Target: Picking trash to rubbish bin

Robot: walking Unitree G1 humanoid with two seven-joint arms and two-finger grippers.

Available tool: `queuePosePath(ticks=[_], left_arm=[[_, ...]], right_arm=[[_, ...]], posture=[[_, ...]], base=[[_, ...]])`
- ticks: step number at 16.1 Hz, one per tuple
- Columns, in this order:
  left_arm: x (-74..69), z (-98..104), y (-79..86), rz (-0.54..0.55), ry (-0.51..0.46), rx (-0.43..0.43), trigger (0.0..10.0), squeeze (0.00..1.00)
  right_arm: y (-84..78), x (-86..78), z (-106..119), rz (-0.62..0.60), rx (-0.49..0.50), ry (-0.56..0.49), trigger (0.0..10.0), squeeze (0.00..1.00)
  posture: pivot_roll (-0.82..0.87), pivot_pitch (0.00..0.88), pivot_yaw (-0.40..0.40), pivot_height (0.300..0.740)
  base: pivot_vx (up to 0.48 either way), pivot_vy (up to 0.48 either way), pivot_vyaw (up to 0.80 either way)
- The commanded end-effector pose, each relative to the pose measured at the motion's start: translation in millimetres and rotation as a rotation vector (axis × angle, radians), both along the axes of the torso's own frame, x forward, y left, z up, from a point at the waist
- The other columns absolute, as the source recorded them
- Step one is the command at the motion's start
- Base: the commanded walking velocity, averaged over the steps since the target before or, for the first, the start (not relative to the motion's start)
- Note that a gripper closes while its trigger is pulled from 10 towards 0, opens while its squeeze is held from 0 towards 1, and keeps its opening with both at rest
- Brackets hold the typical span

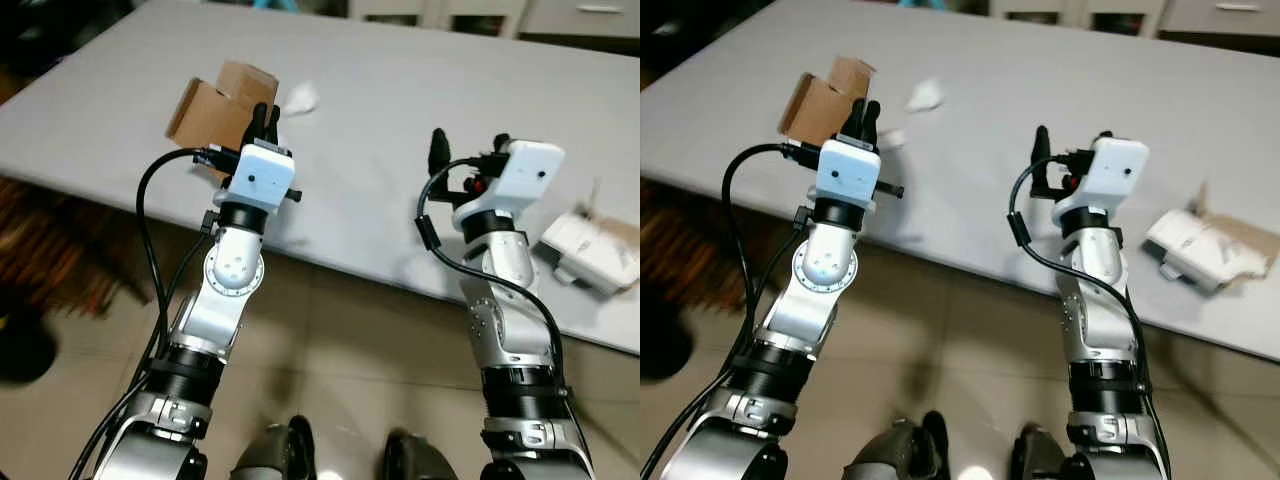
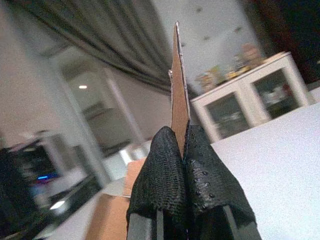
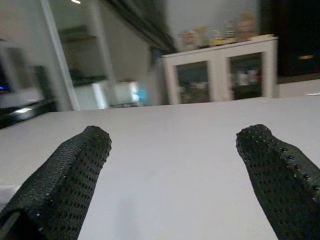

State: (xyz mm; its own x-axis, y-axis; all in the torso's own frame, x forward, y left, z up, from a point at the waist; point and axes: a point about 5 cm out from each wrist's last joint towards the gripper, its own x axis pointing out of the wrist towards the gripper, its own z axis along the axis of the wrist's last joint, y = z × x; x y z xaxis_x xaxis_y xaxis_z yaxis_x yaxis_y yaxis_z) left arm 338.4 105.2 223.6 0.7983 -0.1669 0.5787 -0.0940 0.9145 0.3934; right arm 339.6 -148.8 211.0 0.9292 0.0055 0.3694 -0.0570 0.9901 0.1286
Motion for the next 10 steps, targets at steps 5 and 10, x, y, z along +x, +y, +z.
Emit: queuePosePath(ticks=[5, 10], left_arm=[[-2.0, 4.1, 3.7, 0.024, -0.021, -0.007, 10.0, 0.0], [-2.0, 4.3, 3.4, 0.025, -0.018, -0.006, 10.0, 0.0]], right_arm=[[5.5, 0.2, 2.1, 0.024, 0.004, -0.015, 10.0, 0.0], [5.8, 0.0, 1.3, 0.027, 0.003, -0.011, 10.0, 0.0]], posture=[[-0.05, 0.164, 0.079, 0.74], [-0.04, 0.168, 0.078, 0.74]], base=[[-0.294, 0.0, 0.0], [-0.297, 0.0, 0.0]])
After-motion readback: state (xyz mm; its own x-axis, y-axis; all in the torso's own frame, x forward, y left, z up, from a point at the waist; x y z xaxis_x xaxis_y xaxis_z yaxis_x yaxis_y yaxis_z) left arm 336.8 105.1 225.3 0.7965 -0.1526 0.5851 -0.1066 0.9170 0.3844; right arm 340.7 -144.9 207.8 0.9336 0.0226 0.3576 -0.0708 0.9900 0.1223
